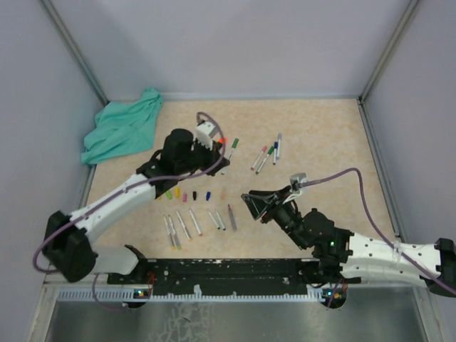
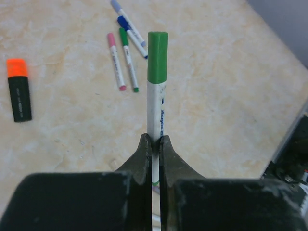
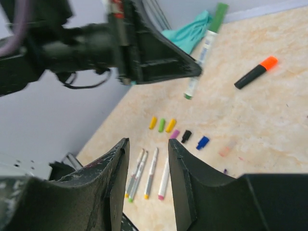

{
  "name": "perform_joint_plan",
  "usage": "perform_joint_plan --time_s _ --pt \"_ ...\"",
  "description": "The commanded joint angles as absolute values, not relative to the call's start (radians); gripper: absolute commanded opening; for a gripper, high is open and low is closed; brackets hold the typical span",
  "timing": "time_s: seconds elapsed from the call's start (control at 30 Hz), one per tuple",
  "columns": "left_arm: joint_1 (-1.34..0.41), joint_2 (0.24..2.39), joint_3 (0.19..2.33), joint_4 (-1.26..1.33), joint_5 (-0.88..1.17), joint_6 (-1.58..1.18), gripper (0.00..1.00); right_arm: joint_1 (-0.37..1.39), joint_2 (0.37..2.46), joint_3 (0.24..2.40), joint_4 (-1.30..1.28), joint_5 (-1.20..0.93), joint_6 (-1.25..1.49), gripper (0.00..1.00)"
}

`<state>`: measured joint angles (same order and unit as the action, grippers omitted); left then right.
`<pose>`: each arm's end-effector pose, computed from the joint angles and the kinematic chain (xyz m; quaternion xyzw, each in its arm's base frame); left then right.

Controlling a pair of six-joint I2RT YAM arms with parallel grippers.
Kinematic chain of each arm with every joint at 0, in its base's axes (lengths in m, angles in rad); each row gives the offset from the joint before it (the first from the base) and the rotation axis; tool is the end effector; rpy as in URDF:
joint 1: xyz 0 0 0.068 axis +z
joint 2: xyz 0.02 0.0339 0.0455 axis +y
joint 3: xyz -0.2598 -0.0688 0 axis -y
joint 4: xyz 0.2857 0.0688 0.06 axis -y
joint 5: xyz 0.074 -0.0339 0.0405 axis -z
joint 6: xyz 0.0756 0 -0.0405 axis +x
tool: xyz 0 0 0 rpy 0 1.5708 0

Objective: Open the pen caps
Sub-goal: Pick up the pen from the center of the board.

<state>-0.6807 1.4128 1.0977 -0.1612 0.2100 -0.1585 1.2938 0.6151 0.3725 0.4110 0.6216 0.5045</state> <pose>0.3016 -0.2645 0.2707 0.2719 0.8064 -0.2926 0.4361 0.1061 0.2122 0.2757 -0.0205 0.6569 0.4467 0.6071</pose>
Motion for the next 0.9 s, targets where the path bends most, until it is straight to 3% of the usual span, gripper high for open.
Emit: perform_joint_plan --time_s 0.0,0.37,0.63,0.87 --pt "-0.674 1.184 0.824 0.202 0.342 -0.363 0.00 1.299 0.598 0.414 0.238 0.520 0.489 0.38" --pt "-0.673 0.802 0.482 0.494 0.390 -0.651 0.00 1.301 0.724 0.476 0.288 0.378 0.508 0.41" --pt "-0.675 0.661 0.440 0.428 0.414 -0.721 0.00 1.301 0.845 0.538 0.380 0.305 0.510 0.51" --pt "-0.675 0.557 0.383 0.420 0.416 -0.772 0.00 1.301 0.957 0.640 0.381 0.237 0.488 0.52"
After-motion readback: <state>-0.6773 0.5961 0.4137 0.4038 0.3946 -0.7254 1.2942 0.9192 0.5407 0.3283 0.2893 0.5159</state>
